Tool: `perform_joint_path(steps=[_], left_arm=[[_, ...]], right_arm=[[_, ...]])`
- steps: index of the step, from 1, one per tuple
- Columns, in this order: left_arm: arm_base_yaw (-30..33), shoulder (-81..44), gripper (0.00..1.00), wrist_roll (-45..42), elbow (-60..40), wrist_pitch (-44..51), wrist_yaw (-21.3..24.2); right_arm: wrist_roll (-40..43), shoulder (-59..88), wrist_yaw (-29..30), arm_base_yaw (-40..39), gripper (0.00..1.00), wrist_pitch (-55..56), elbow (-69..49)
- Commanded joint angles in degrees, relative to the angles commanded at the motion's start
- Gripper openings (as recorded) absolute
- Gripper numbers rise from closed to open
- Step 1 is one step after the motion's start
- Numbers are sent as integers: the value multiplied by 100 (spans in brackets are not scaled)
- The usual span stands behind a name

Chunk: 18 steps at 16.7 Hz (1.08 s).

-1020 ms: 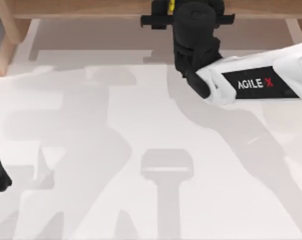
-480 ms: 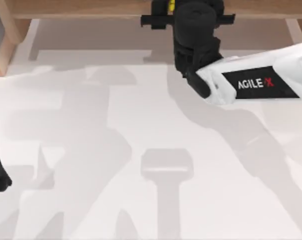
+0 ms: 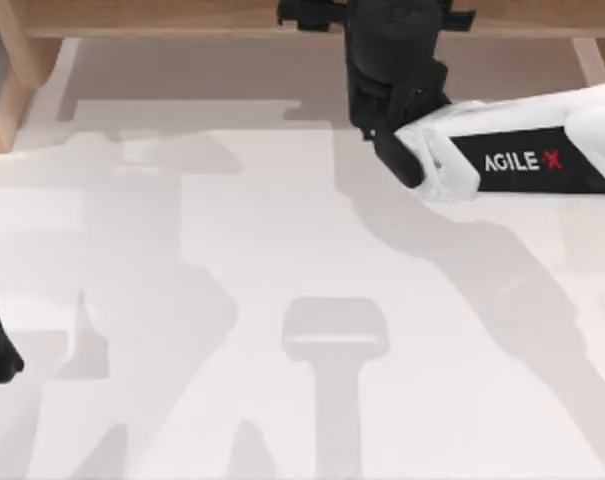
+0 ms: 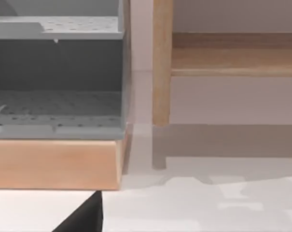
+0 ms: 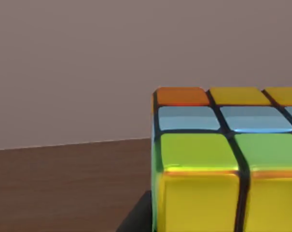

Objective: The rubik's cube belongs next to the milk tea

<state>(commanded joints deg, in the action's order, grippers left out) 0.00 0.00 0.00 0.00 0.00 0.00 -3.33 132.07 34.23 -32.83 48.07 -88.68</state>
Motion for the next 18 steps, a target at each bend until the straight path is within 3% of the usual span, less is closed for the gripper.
perform_joint_path(steps=[13,18], left_arm=[[0,0,100,0,0,0,0],[0,0,100,0,0,0,0]], right_arm=[[230,211,-57,79,0,-412,-138],[112,-346,-472,112,0,-944,56]])
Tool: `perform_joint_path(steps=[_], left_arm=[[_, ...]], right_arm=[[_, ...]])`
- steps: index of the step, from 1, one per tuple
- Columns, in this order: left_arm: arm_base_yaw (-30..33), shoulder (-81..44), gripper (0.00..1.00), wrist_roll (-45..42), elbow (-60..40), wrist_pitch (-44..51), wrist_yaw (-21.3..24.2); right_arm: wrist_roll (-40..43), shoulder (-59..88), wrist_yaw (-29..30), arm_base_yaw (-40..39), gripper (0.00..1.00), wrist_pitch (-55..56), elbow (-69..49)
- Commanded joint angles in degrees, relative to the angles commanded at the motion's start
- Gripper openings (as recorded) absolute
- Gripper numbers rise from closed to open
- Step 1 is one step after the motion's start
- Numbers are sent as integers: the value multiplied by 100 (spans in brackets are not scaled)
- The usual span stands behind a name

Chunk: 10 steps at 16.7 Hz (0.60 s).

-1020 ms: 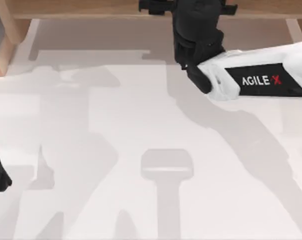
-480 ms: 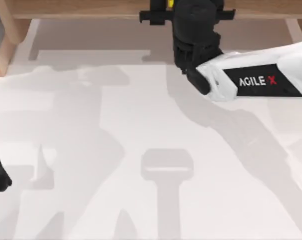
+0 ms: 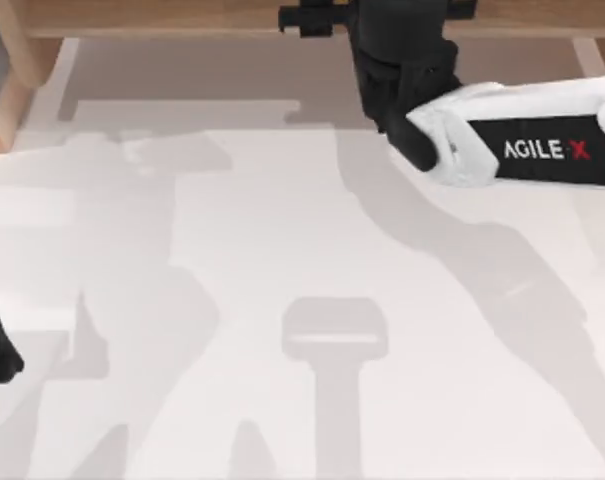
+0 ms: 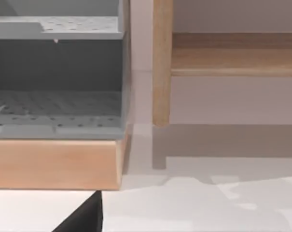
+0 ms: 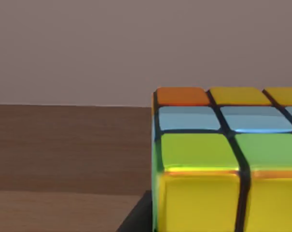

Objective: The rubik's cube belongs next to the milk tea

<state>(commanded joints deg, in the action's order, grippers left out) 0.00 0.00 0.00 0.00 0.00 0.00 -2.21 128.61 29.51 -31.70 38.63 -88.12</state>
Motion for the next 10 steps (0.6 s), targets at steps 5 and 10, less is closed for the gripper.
perform_joint_path(steps=[5,10], left_arm=[[0,0,100,0,0,0,0],[0,0,100,0,0,0,0]], right_arm=[[-400,-1219,-836,-5,0,-1880,614],[-1056,-2744,-1740,29,0,-4728,1738]])
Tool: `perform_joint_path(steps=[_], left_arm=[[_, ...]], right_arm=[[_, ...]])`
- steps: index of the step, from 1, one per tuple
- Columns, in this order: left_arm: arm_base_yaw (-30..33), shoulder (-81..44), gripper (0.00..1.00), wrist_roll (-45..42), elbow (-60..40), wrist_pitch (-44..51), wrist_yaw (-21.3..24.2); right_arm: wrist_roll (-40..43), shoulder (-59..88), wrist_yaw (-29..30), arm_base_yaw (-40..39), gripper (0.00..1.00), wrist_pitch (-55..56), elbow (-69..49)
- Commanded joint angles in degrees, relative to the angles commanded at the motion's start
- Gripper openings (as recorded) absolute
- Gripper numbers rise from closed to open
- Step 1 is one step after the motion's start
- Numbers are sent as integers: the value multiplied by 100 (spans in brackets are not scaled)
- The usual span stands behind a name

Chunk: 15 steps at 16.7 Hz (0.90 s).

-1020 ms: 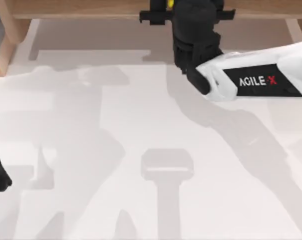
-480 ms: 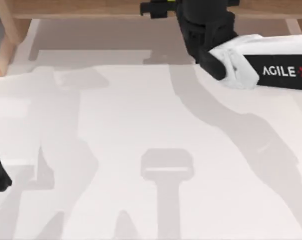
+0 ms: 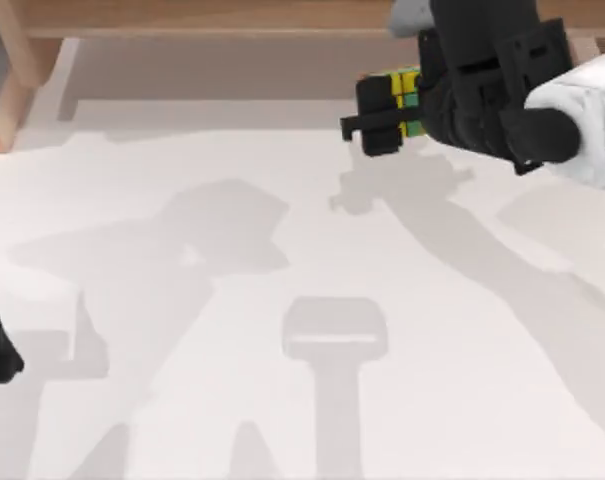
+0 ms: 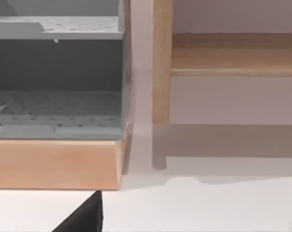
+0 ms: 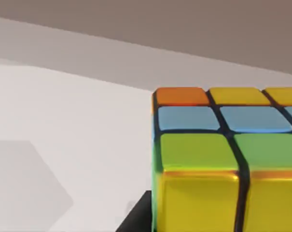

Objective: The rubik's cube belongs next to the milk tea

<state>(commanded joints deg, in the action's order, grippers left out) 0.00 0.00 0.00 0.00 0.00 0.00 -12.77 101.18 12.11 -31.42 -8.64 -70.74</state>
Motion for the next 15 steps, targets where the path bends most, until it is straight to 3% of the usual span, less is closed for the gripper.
perform_joint_path(steps=[8,11,15], left_arm=[[0,0,100,0,0,0,0],[0,0,100,0,0,0,0],[0,0,100,0,0,0,0]], right_arm=[[-1211,-2392,-1020,122,0,-4161,2180],[-1556,-2976,-1188,166,0,-5010,2747],[-1701,-3209,-1236,194,0,-5310,2967]])
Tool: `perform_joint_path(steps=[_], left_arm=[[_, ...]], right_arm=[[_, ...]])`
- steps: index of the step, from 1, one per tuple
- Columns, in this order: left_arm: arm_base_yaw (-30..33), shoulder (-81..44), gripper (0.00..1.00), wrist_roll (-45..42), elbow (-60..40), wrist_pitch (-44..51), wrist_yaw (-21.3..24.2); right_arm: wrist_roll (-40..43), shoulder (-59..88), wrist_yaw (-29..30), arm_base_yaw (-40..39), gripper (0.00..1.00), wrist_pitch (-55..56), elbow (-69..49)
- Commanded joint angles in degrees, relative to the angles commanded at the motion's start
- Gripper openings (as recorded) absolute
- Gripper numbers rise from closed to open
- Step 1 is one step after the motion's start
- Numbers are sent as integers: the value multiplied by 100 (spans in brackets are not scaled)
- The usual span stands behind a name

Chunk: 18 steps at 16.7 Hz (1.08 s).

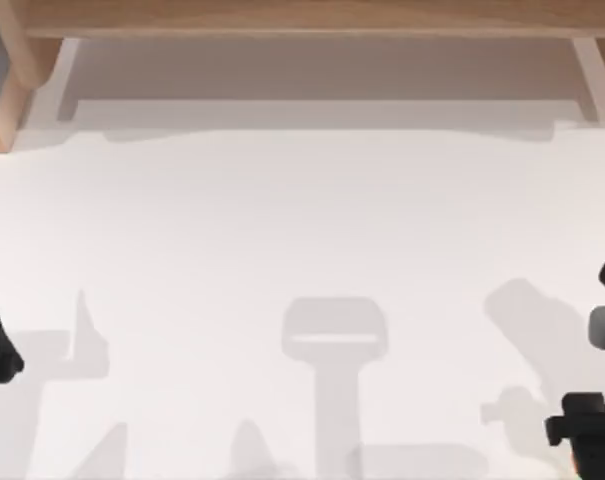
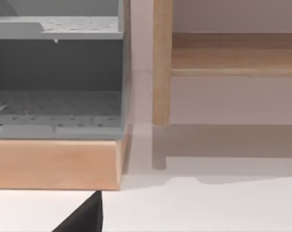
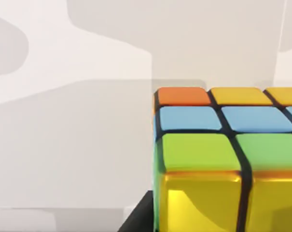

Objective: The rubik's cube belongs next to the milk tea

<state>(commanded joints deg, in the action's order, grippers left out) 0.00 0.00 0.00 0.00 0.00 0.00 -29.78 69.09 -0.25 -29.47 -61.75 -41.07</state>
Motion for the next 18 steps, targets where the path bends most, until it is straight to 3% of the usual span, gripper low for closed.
perform_joint_path(steps=[18], left_arm=[[0,0,100,0,0,0,0]], right_arm=[[141,142,-445,-10,0,981,-482]])
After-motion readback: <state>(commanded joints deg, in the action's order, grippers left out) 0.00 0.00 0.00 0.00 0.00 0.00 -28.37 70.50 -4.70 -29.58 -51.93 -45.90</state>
